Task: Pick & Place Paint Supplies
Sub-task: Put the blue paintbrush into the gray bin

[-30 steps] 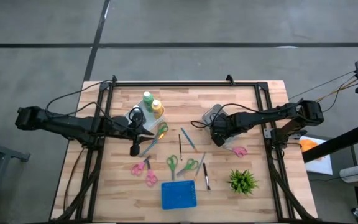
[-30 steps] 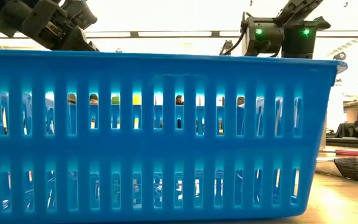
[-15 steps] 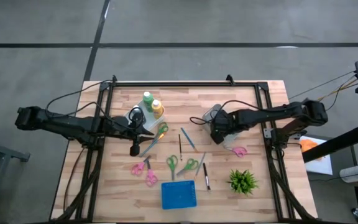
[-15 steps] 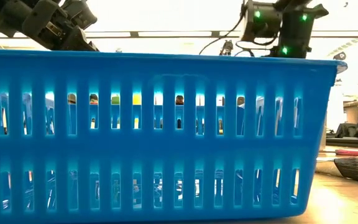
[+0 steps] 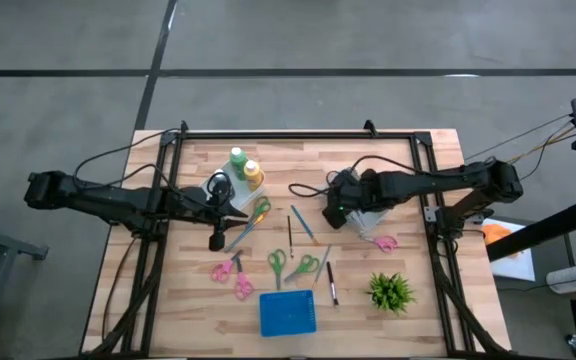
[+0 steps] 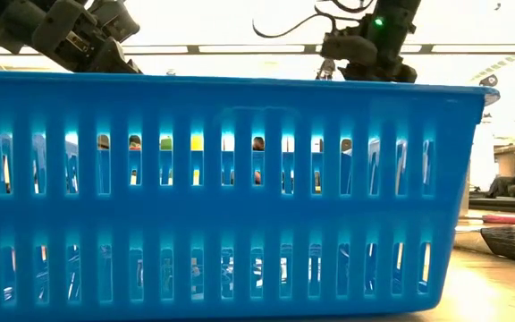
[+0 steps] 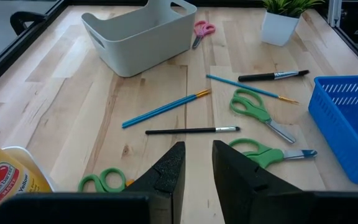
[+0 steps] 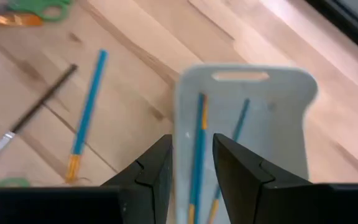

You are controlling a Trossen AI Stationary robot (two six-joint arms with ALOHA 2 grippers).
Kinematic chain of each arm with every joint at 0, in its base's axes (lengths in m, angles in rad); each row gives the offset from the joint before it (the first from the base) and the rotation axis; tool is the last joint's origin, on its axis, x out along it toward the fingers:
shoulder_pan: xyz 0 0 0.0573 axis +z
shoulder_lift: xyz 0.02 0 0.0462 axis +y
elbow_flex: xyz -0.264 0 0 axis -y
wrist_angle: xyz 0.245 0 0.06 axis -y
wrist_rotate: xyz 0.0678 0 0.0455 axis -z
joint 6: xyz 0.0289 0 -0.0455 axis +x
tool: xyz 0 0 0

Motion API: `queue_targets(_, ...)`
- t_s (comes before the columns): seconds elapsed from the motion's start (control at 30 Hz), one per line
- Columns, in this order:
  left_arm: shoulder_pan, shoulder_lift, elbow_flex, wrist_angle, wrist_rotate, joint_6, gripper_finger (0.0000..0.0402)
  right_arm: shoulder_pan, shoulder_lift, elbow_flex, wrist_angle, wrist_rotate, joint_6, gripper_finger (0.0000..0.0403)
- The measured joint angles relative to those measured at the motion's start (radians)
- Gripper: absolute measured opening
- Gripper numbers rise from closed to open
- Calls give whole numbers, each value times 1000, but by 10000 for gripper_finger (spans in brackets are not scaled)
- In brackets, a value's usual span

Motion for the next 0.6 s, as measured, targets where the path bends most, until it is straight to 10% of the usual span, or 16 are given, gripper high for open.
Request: queue_targets(0.6, 0, 0, 0, 0, 0, 0, 82, 50, 371, 218, 32, -50, 11, 111)
